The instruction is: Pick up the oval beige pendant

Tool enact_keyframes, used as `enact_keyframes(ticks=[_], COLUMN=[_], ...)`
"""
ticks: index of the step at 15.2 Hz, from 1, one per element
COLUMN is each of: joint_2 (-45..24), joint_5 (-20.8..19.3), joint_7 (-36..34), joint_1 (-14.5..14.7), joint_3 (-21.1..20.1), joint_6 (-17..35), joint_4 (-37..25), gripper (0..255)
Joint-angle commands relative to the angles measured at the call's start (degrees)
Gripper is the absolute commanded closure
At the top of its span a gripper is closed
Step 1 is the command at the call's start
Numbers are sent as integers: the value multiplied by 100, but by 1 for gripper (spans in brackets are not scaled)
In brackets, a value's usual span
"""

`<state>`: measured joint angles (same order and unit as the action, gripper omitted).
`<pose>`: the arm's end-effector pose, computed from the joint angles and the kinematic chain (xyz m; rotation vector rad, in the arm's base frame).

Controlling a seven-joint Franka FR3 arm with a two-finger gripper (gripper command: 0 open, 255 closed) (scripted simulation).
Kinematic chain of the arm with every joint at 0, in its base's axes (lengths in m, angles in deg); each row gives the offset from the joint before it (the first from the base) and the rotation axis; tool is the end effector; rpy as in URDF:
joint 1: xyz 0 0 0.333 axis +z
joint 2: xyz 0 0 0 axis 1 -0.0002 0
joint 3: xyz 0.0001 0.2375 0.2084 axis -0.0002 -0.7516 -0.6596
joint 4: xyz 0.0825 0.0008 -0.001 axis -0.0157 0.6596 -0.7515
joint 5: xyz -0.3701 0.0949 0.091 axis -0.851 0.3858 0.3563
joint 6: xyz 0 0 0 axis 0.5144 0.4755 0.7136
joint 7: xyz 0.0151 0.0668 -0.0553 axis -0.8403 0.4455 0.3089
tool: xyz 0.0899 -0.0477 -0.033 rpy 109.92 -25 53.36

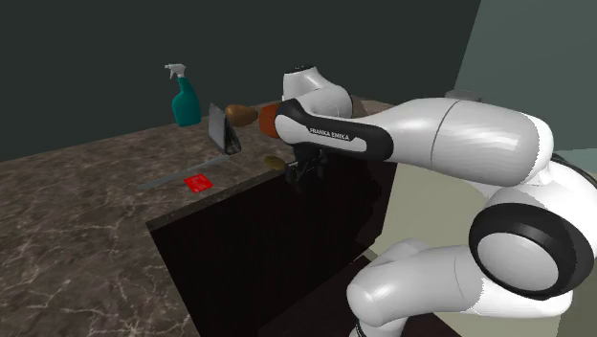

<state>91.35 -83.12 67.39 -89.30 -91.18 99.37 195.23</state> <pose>0.3253 0.0072 0.5699 3.0041 0.0626 0.0222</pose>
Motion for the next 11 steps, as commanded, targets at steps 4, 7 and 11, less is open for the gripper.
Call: enact_keyframes(ticks=[4, 7, 11], joint_2=[-599, -1204, -2043], joint_5=[213, 413, 665], joint_7=[1, 4, 0], joint_1=[81, 148, 222], joint_3=[-39, -69, -98], joint_6=[-305, -650, -1180], joint_4=[-806, -1663, -2913], gripper=[0, 0, 0])
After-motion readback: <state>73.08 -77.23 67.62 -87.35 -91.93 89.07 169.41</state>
